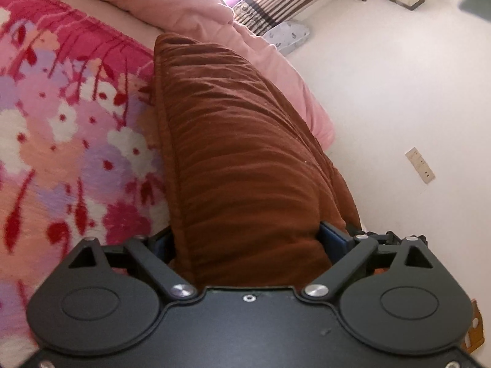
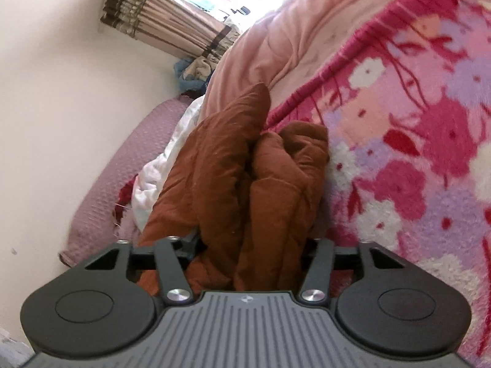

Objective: Fold large clothes

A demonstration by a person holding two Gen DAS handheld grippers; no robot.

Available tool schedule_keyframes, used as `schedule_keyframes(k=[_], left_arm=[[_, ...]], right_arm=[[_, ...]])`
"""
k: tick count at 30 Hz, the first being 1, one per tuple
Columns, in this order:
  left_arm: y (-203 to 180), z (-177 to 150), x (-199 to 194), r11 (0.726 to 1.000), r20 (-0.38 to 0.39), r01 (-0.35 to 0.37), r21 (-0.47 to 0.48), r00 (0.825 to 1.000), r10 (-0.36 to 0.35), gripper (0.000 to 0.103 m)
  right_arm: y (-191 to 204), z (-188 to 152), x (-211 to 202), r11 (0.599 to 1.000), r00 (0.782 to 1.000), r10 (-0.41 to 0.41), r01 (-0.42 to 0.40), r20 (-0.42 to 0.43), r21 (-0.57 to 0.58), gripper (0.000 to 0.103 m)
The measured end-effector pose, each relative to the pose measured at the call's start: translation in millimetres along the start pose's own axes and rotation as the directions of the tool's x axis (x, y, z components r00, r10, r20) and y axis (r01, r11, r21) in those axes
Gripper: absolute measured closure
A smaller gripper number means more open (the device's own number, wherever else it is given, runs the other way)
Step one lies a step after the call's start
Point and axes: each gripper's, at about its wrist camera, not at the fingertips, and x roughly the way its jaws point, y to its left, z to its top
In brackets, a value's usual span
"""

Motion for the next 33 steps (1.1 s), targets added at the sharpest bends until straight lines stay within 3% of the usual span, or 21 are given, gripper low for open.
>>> schedule_keyframes(k=[4, 8, 11, 15, 18, 21, 24, 27, 28, 33], left_arm=[[-25.4, 1.4, -29.9, 0.986, 0.027, -0.119, 0.116, 0.993, 0.117, 0.010], [-61.8, -2.4, -66.3, 0.932, 0.094, -0.280, 0.229, 0.960, 0.265, 0.011], [-86.6, -9.7, -85.9, 0.913, 0.156, -0.331, 0.239, 0.941, 0.301, 0.011], [-119.7, -26.4, -88.0, 0.898, 0.250, -0.375, 0.230, 0.915, 0.318, 0.011], [-139.4, -48.8, -74.2, 0.873, 0.293, -0.423, 0.244, 0.890, 0.350, 0.011], [-144.5, -71.7, -47.9, 0.864, 0.269, -0.430, 0.261, 0.892, 0.362, 0.011], [-137.3, -85.3, -24.3, 0.867, 0.210, -0.428, 0.253, 0.900, 0.383, 0.013], [-129.1, -93.6, -9.3, 0.842, 0.207, -0.467, 0.271, 0.882, 0.423, 0.014], [-125.1, -94.8, -6.2, 0.844, 0.203, -0.465, 0.267, 0.883, 0.423, 0.013], [-112.9, -93.7, -11.7, 0.858, 0.205, -0.457, 0.234, 0.886, 0.416, 0.012]], right_arm=[[9.7, 2.5, -9.3, 0.999, 0.999, -0.038, 0.038, -0.009, -0.021, 0.023], [42.9, 1.8, -39.9, 0.974, 0.982, -0.180, 0.186, 0.064, -0.126, 0.021], [87.3, -12.4, -62.3, 0.900, 0.931, -0.301, 0.349, 0.207, -0.261, 0.026], [154.4, -51.8, -76.0, 0.769, 0.853, -0.371, 0.504, 0.367, -0.393, 0.042], [185.6, -85.9, -70.4, 0.723, 0.841, -0.376, 0.529, 0.390, -0.445, 0.056], [196.4, -114.9, -54.8, 0.670, 0.820, -0.409, 0.567, 0.400, -0.479, 0.065], [188.6, -131.0, -37.9, 0.591, 0.758, -0.490, 0.652, 0.430, -0.475, 0.067], [177.0, -136.1, -28.8, 0.545, 0.713, -0.543, 0.701, 0.443, -0.461, 0.069], [173.8, -137.1, -26.1, 0.534, 0.705, -0.553, 0.709, 0.445, -0.460, 0.070], [158.2, -132.0, -19.2, 0.564, 0.717, -0.559, 0.697, 0.417, -0.443, 0.071]])
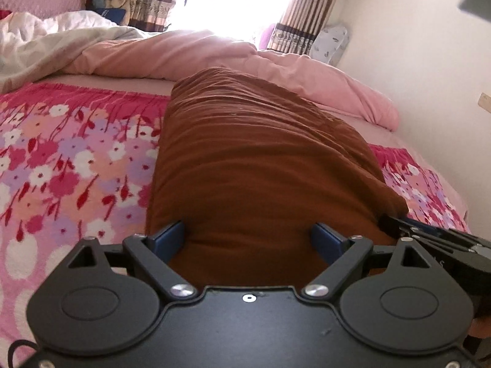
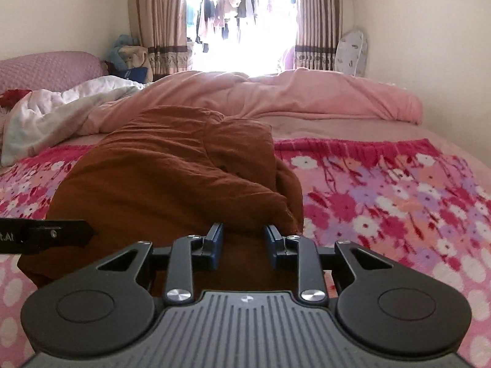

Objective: Fold large clothes

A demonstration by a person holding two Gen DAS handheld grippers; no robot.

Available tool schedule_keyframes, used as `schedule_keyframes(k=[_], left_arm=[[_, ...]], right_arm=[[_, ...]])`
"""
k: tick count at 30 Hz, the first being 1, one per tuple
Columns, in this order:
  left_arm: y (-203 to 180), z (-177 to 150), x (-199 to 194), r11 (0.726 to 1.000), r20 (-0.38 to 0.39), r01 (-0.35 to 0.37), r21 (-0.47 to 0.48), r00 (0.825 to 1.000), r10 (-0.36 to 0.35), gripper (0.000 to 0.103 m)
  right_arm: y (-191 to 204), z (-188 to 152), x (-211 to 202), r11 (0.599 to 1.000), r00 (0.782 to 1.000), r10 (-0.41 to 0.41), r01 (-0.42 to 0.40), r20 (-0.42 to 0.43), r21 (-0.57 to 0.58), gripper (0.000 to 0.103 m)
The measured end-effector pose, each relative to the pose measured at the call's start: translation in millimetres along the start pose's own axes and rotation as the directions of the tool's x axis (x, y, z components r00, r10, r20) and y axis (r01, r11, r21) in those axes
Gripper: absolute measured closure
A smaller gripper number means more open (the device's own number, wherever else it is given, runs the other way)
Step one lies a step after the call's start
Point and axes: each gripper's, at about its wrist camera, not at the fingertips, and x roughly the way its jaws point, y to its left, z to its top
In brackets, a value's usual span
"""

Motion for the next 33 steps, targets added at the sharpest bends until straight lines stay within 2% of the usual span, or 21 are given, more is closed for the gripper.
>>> schedule_keyframes(k=[5, 10, 17, 23, 27, 33], left_arm=[[3.5, 13.4, -11.3, 1.000, 0.003, 0.016, -0.022, 1.000, -0.015, 0.013], [-1.0, 55.4, -12.0, 1.000, 0.066, 0.006, 0.021, 0.998, -0.007, 0.014], [-0.3, 99.5, 28.0, 0.998, 0.053, -0.024, 0.053, 0.998, 0.021, 0.014], [6.9, 97.8, 69.0, 0.999, -0.038, -0.015, 0.032, 0.999, 0.016, 0.013], [16.6, 90.6, 88.0, 1.000, -0.052, -0.026, 0.011, 0.998, 0.027, 0.004], [18.8, 91.7, 95.8, 1.000, -0.068, -0.028, -0.005, 0.997, 0.028, 0.002]], right_arm=[[1.6, 1.4, -4.4, 1.000, 1.000, 0.008, -0.008, -0.002, 0.014, 0.071], [-3.7, 27.9, -15.5, 0.998, 0.998, 0.046, -0.047, 0.035, 0.036, 0.070], [-2.2, 75.6, 6.8, 0.998, 0.996, 0.052, -0.053, 0.073, 0.025, 0.070], [3.5, 80.6, 56.3, 0.998, 0.998, 0.058, -0.058, -0.011, 0.019, 0.070], [5.1, 68.8, 87.5, 0.999, 0.996, 0.039, -0.038, -0.083, 0.020, 0.071], [5.7, 56.3, 104.6, 1.000, 0.994, 0.027, -0.026, -0.103, 0.008, 0.072]])
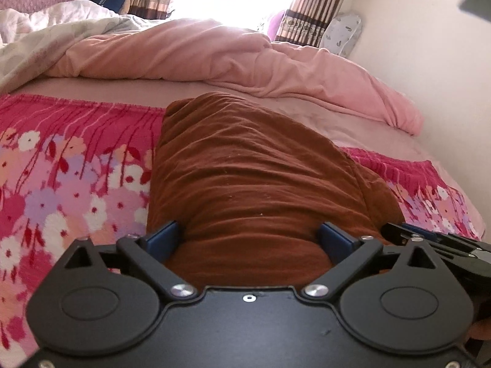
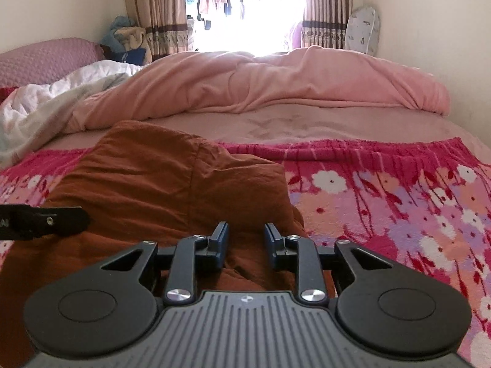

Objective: Fold large clothes

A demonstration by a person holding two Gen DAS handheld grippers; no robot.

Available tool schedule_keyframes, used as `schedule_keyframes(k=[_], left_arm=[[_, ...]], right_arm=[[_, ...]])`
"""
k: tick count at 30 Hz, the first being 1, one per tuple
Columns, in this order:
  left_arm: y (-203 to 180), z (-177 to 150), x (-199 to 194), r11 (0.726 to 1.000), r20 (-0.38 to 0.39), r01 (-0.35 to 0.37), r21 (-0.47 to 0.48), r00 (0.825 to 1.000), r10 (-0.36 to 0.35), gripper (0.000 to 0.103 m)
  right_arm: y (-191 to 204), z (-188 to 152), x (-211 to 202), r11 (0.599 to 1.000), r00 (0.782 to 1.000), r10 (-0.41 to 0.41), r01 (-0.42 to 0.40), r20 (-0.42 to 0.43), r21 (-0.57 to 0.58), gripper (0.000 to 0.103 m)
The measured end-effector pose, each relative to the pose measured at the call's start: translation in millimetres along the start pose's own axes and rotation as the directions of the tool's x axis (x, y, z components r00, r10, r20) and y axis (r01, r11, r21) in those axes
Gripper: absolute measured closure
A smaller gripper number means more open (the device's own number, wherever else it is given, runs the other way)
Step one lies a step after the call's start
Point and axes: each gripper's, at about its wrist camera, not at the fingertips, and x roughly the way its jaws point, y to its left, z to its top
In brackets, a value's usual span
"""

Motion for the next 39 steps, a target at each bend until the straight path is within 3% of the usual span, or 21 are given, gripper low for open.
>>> schedule_keyframes(k=[4, 8, 12, 16, 21, 24, 28, 34, 39], left_arm=[[-2.5, 4.0, -11.4, 1.000, 0.017, 0.001, -0.001, 1.000, -0.001, 0.007], [-9.5, -1.2, -47.5, 1.000, 0.075, 0.017, 0.014, 0.997, -0.018, 0.007], [-21.9, -32.6, -96.8, 0.997, 0.153, 0.032, 0.064, 0.987, -0.041, 0.007], [-27.3, -72.1, -116.9, 0.996, 0.150, 0.056, 0.069, 0.986, -0.066, 0.007], [-23.4, -96.4, -103.0, 0.997, 0.089, 0.073, 0.030, 0.993, -0.076, 0.007], [-20.1, -102.5, -91.5, 0.999, 0.082, 0.031, 0.033, 0.996, -0.033, 0.007], [-13.8, -103.0, -91.6, 0.999, 0.083, 0.044, 0.006, 0.996, -0.045, 0.006], [-13.9, -98.7, -111.2, 0.998, 0.095, 0.064, -0.008, 0.993, -0.063, 0.007], [-28.9, -108.3, -139.8, 0.996, 0.145, 0.055, 0.066, 0.987, -0.064, 0.006]], right_arm=[[0.7, 2.1, -6.8, 1.000, 1.000, 0.001, -0.001, 0.006, -0.001, 0.072], [-4.2, 8.2, -35.9, 1.000, 0.999, 0.017, -0.018, 0.049, 0.023, 0.071], [-2.4, -4.0, -89.1, 0.999, 0.991, 0.035, -0.037, 0.127, 0.017, 0.071], [-3.3, -30.5, -123.9, 0.998, 0.989, 0.054, -0.058, 0.139, 0.026, 0.071], [-9.0, -47.0, -118.0, 0.997, 0.994, 0.034, -0.040, 0.100, 0.060, 0.071], [-10.3, -50.6, -104.7, 0.997, 0.997, 0.028, -0.033, 0.076, 0.075, 0.071], [-9.9, -56.9, -98.6, 0.996, 0.997, 0.028, -0.033, 0.067, 0.079, 0.072], [-5.8, -55.6, -116.2, 0.997, 0.996, 0.014, -0.021, 0.093, 0.073, 0.071], [-3.6, -54.4, -143.5, 0.998, 0.992, 0.023, -0.031, 0.121, 0.061, 0.071]])
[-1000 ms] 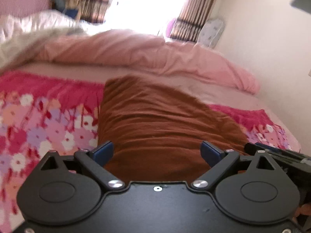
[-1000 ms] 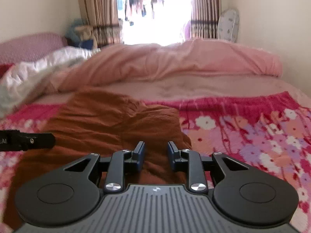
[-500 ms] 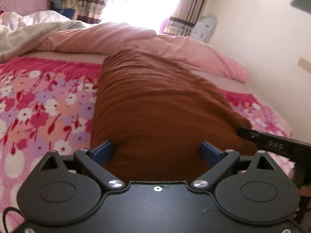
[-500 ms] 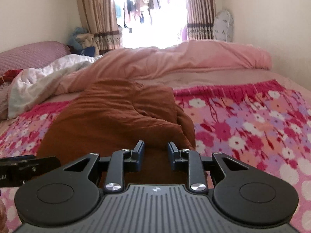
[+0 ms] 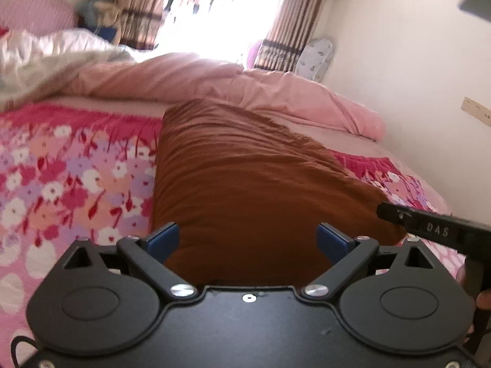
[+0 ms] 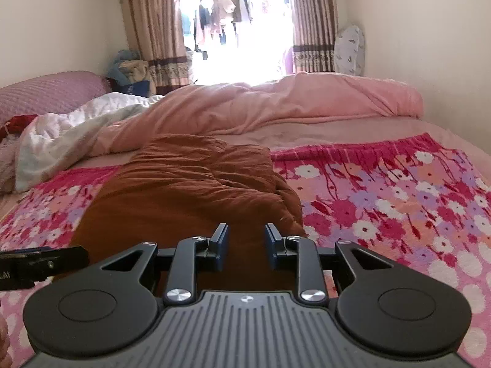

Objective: Fold large clothes

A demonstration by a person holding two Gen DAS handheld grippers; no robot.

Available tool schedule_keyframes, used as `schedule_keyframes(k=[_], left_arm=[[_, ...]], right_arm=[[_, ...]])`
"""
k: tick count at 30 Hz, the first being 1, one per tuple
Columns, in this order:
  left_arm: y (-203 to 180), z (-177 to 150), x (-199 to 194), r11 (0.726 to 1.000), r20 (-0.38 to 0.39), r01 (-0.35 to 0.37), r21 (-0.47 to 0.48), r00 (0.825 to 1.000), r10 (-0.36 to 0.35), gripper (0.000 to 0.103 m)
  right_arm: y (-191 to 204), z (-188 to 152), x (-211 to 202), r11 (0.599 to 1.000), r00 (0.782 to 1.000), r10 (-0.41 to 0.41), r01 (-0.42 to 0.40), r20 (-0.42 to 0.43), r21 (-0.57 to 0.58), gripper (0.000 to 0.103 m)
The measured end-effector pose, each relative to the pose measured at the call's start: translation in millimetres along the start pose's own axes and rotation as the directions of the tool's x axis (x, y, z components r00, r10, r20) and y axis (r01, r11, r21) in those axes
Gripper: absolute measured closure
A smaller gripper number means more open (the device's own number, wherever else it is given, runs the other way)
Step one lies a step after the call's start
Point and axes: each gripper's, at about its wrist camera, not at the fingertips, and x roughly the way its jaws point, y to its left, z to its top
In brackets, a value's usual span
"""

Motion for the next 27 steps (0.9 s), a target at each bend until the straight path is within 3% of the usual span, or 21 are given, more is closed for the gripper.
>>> schedule_keyframes(k=[6, 19, 23, 27], left_arm=[[-4.7, -14.0, -1.2, 1.000, -0.002, -0.001, 0.009, 1.000, 0.001, 0.006], [0.6, -25.2, 35.3, 1.000, -0.066, -0.006, -0.001, 0.998, 0.006, 0.007], [-0.6, -17.7, 29.4, 1.000, -0.067, -0.003, -0.012, 0.998, 0.003, 0.007], [2.3, 3.0, 18.8, 0.999, -0.019, 0.026, -0.042, 0.999, -0.027, 0.007]], right_arm=[[4.5, -5.3, -18.6, 0.999, 1.000, -0.002, 0.003, 0.023, -0.032, 0.071], [-4.1, -32.2, 19.7, 1.000, 0.998, -0.026, 0.026, -0.061, 0.001, 0.071], [-1.0, -31.3, 17.5, 0.999, 0.998, -0.032, 0.031, -0.060, -0.011, 0.071], [-1.6, -18.3, 7.0, 1.000, 1.000, -0.022, 0.022, -0.019, -0.005, 0.071]])
